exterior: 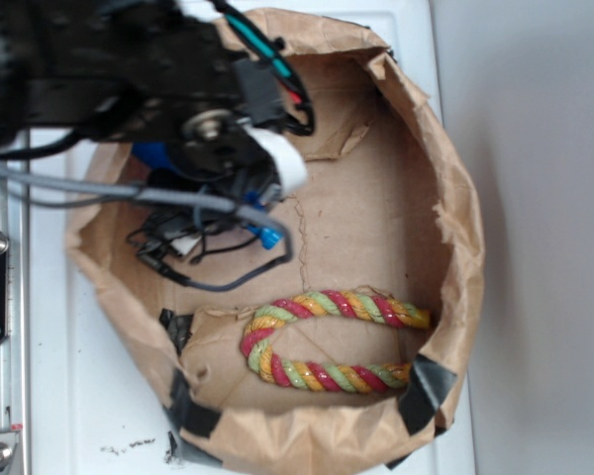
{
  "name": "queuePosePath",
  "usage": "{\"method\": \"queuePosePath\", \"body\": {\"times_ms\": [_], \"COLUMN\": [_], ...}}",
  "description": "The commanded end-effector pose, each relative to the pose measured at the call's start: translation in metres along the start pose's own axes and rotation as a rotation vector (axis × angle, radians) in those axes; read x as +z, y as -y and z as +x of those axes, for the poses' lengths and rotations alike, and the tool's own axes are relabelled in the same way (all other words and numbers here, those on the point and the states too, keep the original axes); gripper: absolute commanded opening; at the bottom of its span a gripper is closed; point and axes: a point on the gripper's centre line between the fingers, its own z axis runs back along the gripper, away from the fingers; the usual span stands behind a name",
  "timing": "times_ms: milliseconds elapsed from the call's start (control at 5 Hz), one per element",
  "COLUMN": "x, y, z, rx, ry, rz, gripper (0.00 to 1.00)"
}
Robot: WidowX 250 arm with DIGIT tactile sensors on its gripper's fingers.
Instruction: Grab the blue bottle.
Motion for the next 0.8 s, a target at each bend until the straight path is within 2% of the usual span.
{"method": "queuePosePath", "body": {"times_ms": [0,200,400,600], "x": [0.098,0.106,0.121,0.143], "y": [-0.009,-0.012,-0.015,-0.017], "z": [0.084,0.1,0.116,0.124], "rx": [0.298,0.346,0.394,0.429], "ry": [0.057,-0.002,-0.066,-0.076], "rz": [0.117,0.087,0.093,0.081], "gripper": [0.0,0.0,0.0,0.0]}}
